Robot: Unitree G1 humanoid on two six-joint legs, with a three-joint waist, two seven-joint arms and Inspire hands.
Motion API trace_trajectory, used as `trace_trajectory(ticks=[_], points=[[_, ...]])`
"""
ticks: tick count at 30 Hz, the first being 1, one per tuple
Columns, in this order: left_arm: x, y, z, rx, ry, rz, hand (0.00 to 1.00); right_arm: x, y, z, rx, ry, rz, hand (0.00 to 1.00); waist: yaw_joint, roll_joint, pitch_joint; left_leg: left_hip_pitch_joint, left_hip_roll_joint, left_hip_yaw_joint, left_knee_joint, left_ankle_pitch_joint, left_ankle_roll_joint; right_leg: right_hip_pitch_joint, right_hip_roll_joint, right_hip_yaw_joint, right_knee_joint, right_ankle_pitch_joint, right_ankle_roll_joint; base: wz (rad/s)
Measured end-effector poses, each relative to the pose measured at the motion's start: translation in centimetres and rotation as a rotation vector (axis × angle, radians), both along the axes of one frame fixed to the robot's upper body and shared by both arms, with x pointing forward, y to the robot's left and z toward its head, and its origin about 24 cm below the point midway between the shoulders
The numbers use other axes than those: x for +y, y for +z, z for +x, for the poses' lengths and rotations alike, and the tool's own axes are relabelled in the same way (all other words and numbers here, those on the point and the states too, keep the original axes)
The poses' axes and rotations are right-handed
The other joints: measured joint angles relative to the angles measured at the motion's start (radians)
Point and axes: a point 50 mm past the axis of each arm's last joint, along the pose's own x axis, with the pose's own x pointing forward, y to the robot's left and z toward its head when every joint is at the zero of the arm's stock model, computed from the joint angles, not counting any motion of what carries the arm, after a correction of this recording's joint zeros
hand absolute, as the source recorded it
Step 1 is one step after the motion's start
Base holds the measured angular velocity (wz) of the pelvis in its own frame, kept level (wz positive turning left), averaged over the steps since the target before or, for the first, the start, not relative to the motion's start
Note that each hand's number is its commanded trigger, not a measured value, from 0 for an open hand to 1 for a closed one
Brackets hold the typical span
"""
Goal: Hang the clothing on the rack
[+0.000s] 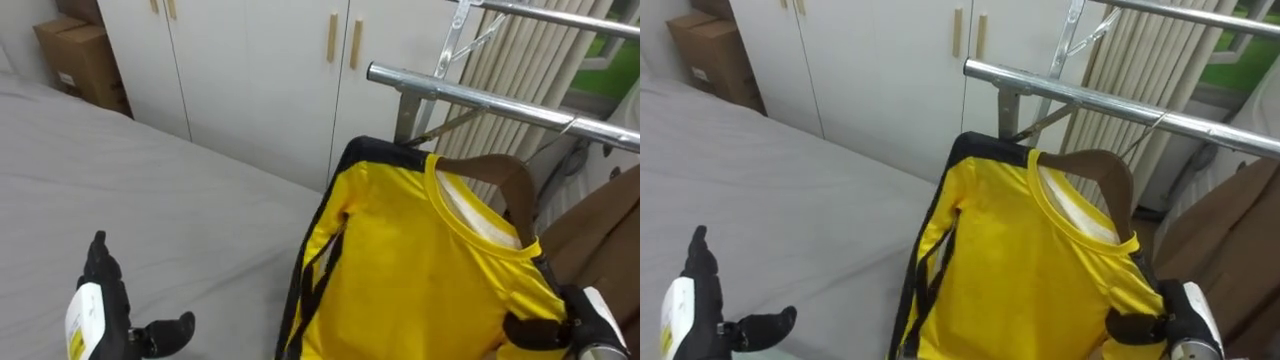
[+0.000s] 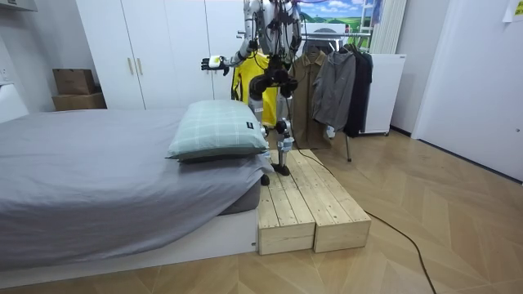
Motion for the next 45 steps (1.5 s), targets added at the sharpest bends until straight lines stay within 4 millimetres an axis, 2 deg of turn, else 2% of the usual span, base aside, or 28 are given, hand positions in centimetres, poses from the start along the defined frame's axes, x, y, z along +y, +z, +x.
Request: trace_trajectory(ticks=[3, 11, 17, 34, 45], points=[[0.1, -0.5, -0.2, 0.017, 0.011, -0.023, 0.00, 0.5, -0.8, -0.4, 0.014, -0.012, 0.017, 1.00, -0.001, -0.004, -0.0023, 0.006, 0.000, 0.000, 0.000, 0.000, 0.000, 0.008, 0.000, 0.000, -0.004, -0.001, -0.002, 0.00], [0.2, -0.8, -0.4, 0.029, 0.025, -0.062, 0.00, 2.2, -1.5, -0.4, 0.024, 0.011, 0.045, 1.00, 0.000, -0.001, -0.0007, 0.009, 0.000, -0.003, 0.000, 0.000, 0.000, 0.015, -0.001, 0.000, -0.012, -0.001, -0.002, 0.01], [0.2, -1.0, -0.5, 0.046, 0.020, -0.064, 0.00, 2.3, -1.5, -0.3, 0.020, 0.010, 0.044, 1.00, -0.001, 0.002, 0.0013, 0.012, -0.001, -0.009, 0.000, 0.000, 0.000, 0.020, -0.002, -0.001, -0.015, -0.001, -0.002, 0.01], [0.1, -1.3, -0.7, 0.068, -0.006, -0.074, 0.00, 2.1, -1.4, -0.4, 0.015, -0.003, 0.022, 1.00, -0.006, 0.001, -0.0048, 0.014, 0.000, -0.005, 0.000, 0.000, 0.000, 0.024, -0.002, -0.012, -0.013, -0.001, -0.002, 0.00], [0.1, -1.3, -0.7, 0.067, -0.003, -0.078, 0.00, 2.1, -1.5, -0.5, 0.010, -0.014, 0.025, 1.00, -0.011, 0.008, 0.0004, 0.023, -0.001, -0.017, 0.000, 0.000, 0.000, 0.037, -0.004, -0.020, -0.015, -0.002, -0.002, 0.02]])
